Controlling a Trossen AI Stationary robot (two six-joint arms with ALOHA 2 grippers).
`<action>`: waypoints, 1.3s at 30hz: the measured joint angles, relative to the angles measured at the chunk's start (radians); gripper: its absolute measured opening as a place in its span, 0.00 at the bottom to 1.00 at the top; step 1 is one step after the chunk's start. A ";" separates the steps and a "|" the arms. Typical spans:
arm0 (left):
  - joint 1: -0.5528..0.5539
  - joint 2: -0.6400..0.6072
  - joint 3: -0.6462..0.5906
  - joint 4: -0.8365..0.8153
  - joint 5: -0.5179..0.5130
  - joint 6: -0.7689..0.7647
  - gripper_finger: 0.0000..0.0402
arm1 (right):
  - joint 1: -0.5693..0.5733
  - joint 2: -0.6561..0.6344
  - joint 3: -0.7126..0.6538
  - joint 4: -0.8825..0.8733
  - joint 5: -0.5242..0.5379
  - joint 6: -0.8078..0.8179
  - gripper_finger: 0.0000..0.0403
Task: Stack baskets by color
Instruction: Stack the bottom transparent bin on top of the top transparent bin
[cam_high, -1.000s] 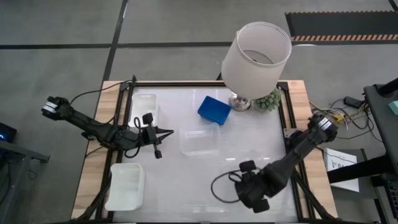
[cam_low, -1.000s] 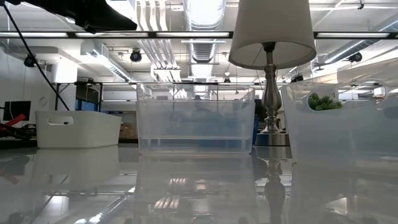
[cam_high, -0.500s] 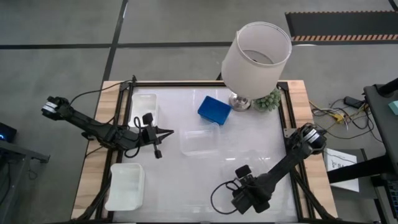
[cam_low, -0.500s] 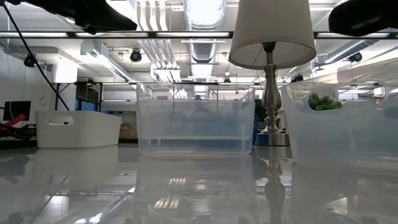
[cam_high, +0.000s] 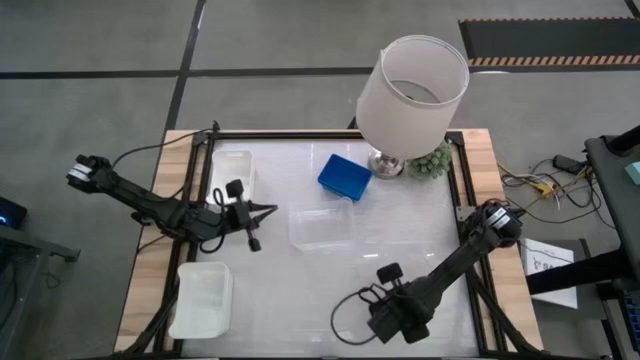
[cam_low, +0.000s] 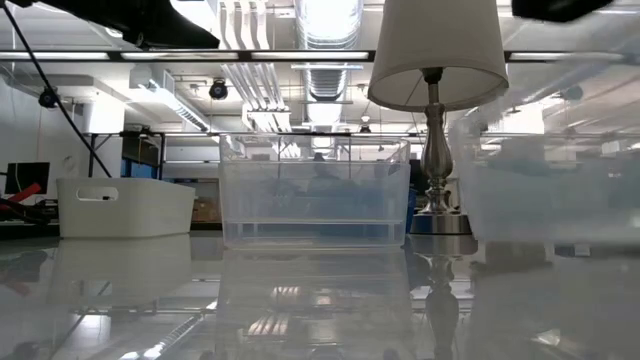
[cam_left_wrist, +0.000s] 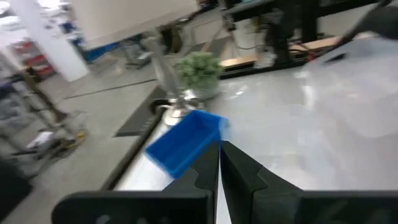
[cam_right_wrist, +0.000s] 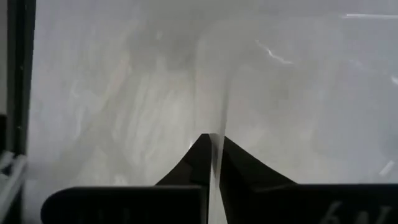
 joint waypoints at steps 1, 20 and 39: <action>0.000 -0.005 0.000 0.000 -0.030 0.010 0.00 | -0.006 0.000 0.032 -0.031 0.010 0.037 0.02; -0.004 -0.215 -0.034 -0.011 -0.272 0.149 0.00 | -0.275 0.006 0.436 -0.237 0.233 0.184 0.02; -0.004 -0.286 -0.037 -0.002 -0.269 0.226 0.00 | -0.423 0.006 0.584 0.025 0.256 -0.231 0.02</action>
